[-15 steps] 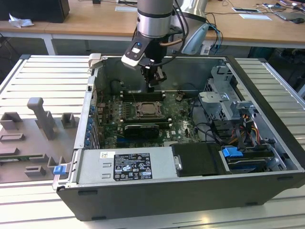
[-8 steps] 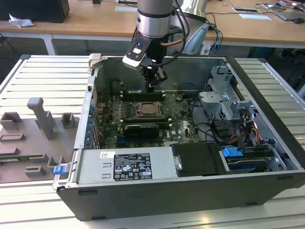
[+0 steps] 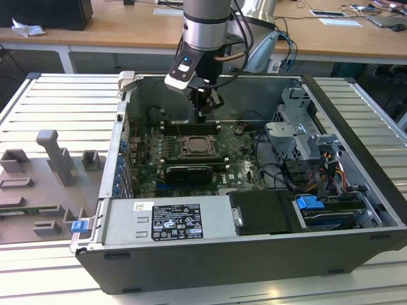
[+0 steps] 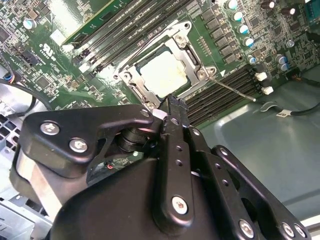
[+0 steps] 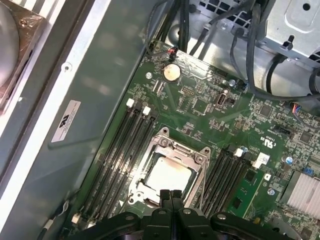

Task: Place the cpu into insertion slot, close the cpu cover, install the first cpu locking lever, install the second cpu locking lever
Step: 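Install the first cpu locking lever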

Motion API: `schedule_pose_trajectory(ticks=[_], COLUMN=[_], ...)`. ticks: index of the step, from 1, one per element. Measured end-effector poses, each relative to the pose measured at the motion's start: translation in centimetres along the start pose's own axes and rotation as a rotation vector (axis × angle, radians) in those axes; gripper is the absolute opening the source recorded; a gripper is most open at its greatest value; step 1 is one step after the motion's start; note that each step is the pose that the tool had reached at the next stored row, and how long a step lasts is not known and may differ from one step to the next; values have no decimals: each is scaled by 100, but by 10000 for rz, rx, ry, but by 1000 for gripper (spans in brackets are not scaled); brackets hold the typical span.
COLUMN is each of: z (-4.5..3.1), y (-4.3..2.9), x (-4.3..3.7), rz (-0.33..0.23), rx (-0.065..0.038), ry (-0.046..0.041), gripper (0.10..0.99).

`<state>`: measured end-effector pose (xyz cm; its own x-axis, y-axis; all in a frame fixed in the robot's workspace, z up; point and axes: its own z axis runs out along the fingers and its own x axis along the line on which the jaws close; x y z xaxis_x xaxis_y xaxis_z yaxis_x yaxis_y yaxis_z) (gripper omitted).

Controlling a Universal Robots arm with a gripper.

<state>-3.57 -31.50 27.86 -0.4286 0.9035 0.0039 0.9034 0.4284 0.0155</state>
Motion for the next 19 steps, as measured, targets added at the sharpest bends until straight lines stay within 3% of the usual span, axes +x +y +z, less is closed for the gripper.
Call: schedule_pose_trajectory(ticks=[19], z=[0], y=[0], x=[0], rz=[-974], rx=[3], ry=[16], gripper=[106])
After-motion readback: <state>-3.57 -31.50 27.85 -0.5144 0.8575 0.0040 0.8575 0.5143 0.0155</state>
